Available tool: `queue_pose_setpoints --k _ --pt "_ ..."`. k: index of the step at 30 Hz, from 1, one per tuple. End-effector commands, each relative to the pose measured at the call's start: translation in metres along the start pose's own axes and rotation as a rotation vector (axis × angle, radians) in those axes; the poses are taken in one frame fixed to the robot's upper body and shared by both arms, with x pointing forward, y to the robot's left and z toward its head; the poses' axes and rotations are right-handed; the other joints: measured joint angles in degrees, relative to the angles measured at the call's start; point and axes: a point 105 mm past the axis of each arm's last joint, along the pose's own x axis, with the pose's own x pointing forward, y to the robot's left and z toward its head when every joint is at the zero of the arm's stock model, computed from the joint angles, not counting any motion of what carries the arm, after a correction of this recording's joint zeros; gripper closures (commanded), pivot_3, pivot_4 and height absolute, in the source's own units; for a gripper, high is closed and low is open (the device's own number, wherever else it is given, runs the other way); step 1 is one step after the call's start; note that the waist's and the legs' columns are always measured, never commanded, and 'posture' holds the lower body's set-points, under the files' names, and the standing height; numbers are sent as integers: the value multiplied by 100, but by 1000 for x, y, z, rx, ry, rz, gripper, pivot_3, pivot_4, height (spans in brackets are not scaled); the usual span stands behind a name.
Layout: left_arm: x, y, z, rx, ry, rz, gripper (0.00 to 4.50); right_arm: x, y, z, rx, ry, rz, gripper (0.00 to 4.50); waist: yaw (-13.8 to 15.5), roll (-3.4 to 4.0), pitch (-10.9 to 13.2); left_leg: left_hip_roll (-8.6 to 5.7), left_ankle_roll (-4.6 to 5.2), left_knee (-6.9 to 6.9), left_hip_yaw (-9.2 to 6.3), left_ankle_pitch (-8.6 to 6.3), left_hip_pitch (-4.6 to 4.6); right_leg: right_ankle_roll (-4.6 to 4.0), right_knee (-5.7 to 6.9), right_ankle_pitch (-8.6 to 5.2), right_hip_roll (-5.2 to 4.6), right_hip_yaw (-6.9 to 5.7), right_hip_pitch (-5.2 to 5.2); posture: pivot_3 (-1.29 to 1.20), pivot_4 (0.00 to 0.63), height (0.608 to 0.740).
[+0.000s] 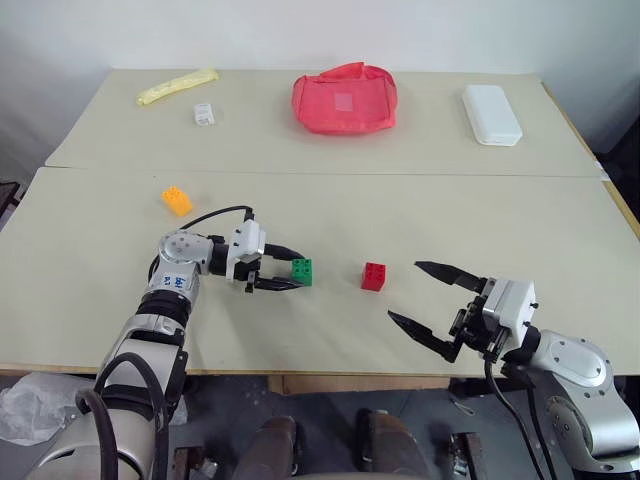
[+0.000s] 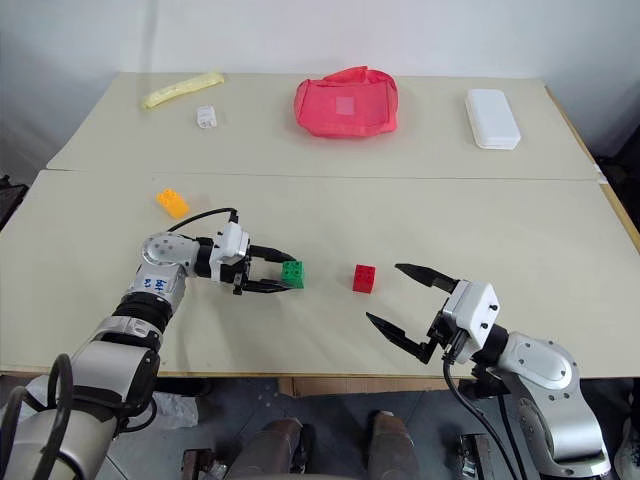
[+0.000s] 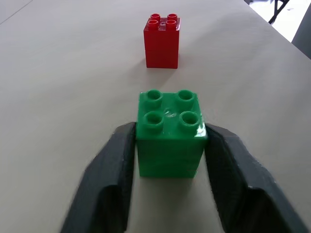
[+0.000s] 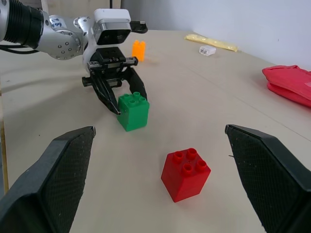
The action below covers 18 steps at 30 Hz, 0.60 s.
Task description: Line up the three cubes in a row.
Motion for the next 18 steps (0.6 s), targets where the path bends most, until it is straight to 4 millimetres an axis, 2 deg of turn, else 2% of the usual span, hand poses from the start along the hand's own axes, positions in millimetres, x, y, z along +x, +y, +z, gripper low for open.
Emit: queue_pose_setpoints --k 1,2,3,5,6,9,12,15,17,18 --pt "-26 18 19 54 -74 164 877 6 2 5 -10 -37 22 0 -20 -1 1 0 0 0 0 0 0 0 0 0 0 0 0 0 150 740" --pt "-36 18 20 57 -84 209 559 7 2 3 -2 -41 28 0 -35 -2 1 2 -1 0 0 0 0 0 0 0 0 3 -2 0 150 740" --pt "-49 16 20 52 -86 256 559 10 4 2 2 -46 38 0 -65 -2 1 5 -1 -1 0 0 0 0 0 0 0 4 -3 0 150 740" --pt "-82 -2 16 7 -87 365 559 17 6 1 27 -81 60 0 -179 0 0 12 -4 -8 0 -1 4 -1 -1 0 -15 11 -5 0 150 740" --pt "-92 -10 17 -16 -88 403 559 20 6 2 39 -98 66 0 -251 1 0 17 -9 -13 1 -3 7 -5 0 -3 -19 15 -5 0 150 740" --pt "-116 -42 17 -81 -87 570 23 27 9 3 57 -117 114 0 -278 4 3 33 -20 -13 -10 -9 6 -16 0 -8 -23 34 -5 0 150 740" --pt "-137 -72 10 -157 -56 781 23 32 14 1 68 -122 165 0 -203 3 3 36 -22 -6 -23 -11 9 -18 -13 -8 -26 32 14 0 150 740" --pt "-174 -85 0 -230 -91 1107 23 36 16 2 66 -137 196 0 -72 4 2 35 -23 -4 -29 -11 13 -19 -42 -8 -27 29 22 0 150 740" --pt "-207 -102 -10 -271 -118 1389 23 41 15 3 64 -153 199 0 -5 -2 -1 34 -25 -4 -32 -10 15 -17 -49 -7 -26 27 26 0 150 740" --pt "-217 -112 -14 -291 -125 1482 23 42 15 3 56 -161 199 0 -4 -5 -3 34 -27 -4 -32 -9 17 -17 -47 -7 -25 25 26 0 150 740"
